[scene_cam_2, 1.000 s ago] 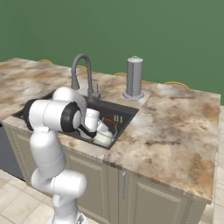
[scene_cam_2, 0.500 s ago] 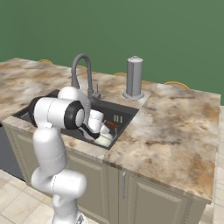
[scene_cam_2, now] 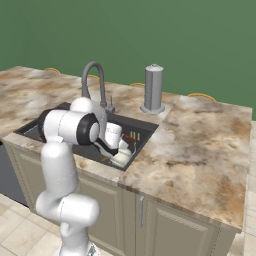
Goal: Open the cabinet, pick the kettle from the cabinet, and place it in the sink.
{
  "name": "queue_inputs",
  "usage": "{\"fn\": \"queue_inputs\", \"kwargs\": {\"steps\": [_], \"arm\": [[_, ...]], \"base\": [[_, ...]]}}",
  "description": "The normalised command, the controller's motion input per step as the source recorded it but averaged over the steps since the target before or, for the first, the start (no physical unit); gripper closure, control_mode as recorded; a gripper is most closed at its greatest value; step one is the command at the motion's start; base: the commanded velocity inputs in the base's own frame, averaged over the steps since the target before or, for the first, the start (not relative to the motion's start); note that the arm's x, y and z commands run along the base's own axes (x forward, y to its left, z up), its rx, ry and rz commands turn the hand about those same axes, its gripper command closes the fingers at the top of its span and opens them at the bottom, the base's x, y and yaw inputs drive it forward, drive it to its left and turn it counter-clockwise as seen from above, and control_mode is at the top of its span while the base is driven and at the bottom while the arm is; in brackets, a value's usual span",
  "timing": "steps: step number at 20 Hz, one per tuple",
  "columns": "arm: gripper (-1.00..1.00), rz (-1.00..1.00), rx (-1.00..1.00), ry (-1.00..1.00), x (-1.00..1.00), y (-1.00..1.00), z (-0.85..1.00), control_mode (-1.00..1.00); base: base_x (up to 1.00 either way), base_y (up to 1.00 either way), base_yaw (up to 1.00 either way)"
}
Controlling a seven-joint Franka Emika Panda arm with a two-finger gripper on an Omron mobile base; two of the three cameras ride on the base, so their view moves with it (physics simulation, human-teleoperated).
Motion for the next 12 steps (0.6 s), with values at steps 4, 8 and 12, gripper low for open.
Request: {"fn": "queue_inputs", "kwargs": {"steps": [4, 8, 12], "arm": [[1.0, 0.0, 0.0, -0.08, 0.11, -0.01, -0.28, -1.0], [1.0, 0.0, 0.03, -0.06, 0.1, -0.02, -0.38, -1.0], [1.0, 0.0, 0.03, -0.06, 0.14, -0.05, -0.38, -1.0]], "base": [[0.0, 0.0, 0.0], [0.0, 0.0, 0.0], [0.0, 0.0, 0.0]]}}
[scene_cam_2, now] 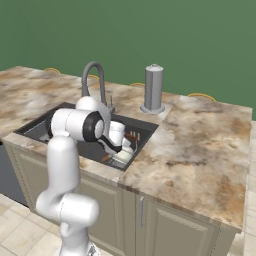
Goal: Open the cabinet, pick the kettle from the cabinet, and place it in the sink.
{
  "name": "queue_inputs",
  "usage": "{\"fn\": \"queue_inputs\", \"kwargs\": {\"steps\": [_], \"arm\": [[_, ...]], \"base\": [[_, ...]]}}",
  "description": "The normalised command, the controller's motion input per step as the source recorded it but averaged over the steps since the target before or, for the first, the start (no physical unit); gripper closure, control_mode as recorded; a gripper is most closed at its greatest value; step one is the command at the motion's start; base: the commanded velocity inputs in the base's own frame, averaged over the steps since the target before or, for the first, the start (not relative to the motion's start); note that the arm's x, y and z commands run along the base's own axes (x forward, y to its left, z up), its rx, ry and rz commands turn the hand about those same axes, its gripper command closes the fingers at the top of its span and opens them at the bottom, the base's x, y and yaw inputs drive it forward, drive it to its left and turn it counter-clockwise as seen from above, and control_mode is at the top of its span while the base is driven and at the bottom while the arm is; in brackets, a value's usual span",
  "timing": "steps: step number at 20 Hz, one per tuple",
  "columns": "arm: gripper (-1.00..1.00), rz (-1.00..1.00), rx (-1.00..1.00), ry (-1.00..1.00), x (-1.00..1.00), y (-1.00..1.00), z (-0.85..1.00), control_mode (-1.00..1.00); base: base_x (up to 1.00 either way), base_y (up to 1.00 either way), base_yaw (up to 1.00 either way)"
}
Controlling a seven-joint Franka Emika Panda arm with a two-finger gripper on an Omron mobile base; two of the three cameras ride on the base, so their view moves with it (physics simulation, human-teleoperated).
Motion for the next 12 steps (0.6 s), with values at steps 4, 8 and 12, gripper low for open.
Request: {"fn": "queue_inputs", "kwargs": {"steps": [4, 8, 12], "arm": [[1.0, 0.0, 0.05, -0.05, 0.05, -0.02, -0.45, -1.0], [1.0, 0.0, 0.04, -0.05, -0.08, -0.03, -0.48, -1.0], [1.0, 0.0, 0.05, -0.08, -0.08, -0.04, -0.46, -1.0]], "base": [[0.0, 0.0, 0.0], [0.0, 0.0, 0.0], [0.0, 0.0, 0.0]]}}
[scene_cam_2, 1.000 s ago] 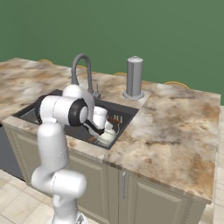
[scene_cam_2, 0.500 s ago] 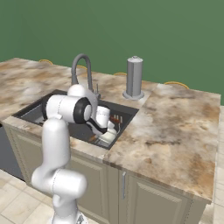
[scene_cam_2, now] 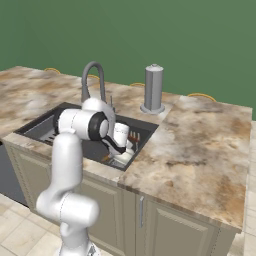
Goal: Open the cabinet, pick the kettle from the cabinet, and place it in the sink.
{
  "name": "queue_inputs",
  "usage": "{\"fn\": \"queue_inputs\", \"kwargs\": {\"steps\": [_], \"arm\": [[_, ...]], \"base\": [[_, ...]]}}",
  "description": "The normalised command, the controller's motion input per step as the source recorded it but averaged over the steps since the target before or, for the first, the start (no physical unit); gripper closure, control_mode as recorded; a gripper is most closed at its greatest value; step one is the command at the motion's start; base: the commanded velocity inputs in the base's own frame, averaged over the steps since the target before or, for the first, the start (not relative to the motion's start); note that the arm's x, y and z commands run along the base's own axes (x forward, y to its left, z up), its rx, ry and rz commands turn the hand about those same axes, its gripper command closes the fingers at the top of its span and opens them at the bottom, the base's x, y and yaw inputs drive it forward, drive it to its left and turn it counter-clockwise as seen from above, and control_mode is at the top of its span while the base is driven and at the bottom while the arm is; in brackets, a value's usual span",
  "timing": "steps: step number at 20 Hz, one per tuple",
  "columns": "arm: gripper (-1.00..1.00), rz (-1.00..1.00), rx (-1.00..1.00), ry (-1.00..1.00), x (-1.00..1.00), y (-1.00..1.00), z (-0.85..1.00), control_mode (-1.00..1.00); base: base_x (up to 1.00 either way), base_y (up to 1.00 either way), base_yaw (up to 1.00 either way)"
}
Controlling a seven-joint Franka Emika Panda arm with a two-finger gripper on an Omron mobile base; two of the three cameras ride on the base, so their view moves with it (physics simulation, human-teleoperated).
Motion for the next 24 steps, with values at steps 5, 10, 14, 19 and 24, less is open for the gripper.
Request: {"fn": "queue_inputs", "kwargs": {"steps": [5, 10, 14, 19, 24], "arm": [[1.0, 0.0, 0.05, -0.1, -0.1, -0.05, -0.48, -1.0], [1.0, 0.0, 0.04, -0.1, -0.17, -0.01, -0.54, -1.0], [1.0, 0.0, 0.01, -0.08, -0.28, 0.0, -0.57, -1.0], [1.0, 0.0, 0.0, -0.1, -0.28, 0.0, -0.58, -1.0], [1.0, 0.0, 0.0, -0.11, -0.27, 0.03, -0.59, -1.0]], "base": [[0.0, 0.0, 0.0], [0.0, 0.0, 0.0], [0.0, 0.0, 0.0], [0.0, 0.0, 0.0], [0.0, 0.0, 0.0]]}}
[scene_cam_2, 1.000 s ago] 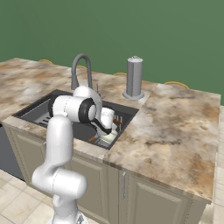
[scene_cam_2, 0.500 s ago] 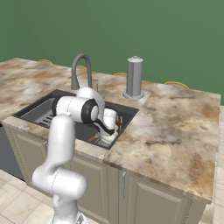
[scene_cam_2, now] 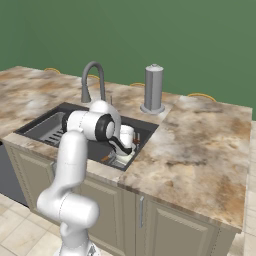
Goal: Open the cabinet, pick the kettle from the cabinet, and place it in the sink.
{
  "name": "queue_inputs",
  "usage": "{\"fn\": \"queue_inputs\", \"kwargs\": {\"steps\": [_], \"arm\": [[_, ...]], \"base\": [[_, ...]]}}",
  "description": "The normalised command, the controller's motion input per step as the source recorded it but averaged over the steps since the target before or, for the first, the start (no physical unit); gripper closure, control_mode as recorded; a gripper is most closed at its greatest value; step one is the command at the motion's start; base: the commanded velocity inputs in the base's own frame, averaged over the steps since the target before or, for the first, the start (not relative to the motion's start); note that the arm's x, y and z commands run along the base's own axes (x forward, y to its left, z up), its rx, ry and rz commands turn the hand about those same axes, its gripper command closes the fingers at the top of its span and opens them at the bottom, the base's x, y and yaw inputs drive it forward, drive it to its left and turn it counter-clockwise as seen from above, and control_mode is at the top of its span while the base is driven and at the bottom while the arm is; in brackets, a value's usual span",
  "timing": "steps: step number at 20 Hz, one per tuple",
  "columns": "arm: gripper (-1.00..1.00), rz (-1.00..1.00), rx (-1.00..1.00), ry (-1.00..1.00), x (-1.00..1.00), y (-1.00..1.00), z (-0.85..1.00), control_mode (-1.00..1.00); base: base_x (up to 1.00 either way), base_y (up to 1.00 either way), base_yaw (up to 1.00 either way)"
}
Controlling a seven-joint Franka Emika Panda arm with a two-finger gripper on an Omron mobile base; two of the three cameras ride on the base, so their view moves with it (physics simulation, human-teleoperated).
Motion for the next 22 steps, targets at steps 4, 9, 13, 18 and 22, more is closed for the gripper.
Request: {"fn": "queue_inputs", "kwargs": {"steps": [4, 9, 13, 18, 22], "arm": [[1.0, 0.0, 0.0, -0.15, -0.24, 0.07, -0.56, -1.0], [1.0, 0.0, 0.0, -0.13, -0.26, 0.1, -0.62, -1.0], [1.0, 0.0, 0.0, -0.07, -0.22, 0.08, -0.67, -1.0], [1.0, -0.03, 0.01, -0.02, -0.12, 0.04, -0.66, -1.0], [1.0, -0.07, 0.04, 0.0, -0.03, 0.0, -0.59, -1.0]], "base": [[0.0, 0.0, 0.0], [0.0, 0.0, 0.0], [0.0, 0.0, 0.0], [0.0, 0.0, 0.0], [0.0, 0.0, 0.0]]}}
